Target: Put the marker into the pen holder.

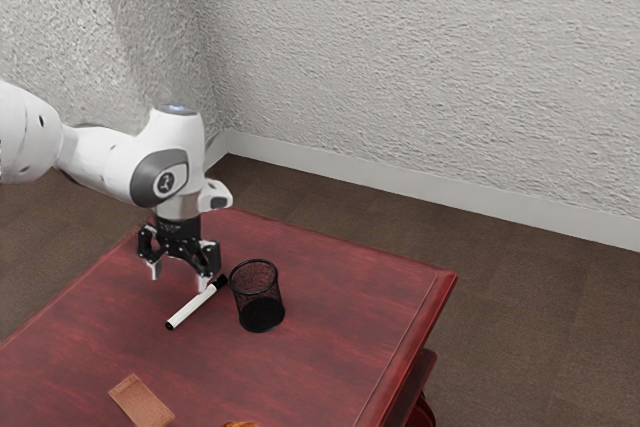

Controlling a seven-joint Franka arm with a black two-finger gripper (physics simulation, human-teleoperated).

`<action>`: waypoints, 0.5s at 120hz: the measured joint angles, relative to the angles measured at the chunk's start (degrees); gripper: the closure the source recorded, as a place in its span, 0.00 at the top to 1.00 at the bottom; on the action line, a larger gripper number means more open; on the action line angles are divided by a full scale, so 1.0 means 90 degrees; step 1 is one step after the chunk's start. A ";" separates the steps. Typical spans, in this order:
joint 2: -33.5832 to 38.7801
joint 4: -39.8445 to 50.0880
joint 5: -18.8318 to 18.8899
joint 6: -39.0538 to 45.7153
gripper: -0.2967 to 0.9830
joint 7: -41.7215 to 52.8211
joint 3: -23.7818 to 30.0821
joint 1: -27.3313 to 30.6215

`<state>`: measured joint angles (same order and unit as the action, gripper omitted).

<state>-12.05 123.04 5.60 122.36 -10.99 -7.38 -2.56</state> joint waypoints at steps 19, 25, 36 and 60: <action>-0.0256 0.0042 0.0002 0.0483 0.76 0.0102 0.0000 0.0001; -0.0318 0.0048 0.0002 0.0595 0.76 0.0131 0.0000 0.0001; -0.0413 0.0050 0.0003 0.0755 0.76 0.0179 0.0000 0.0001; -0.0570 0.0045 0.0011 0.0948 0.76 0.0268 0.0001 0.0000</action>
<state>-17.18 123.45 5.70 130.89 -8.58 -7.37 -2.56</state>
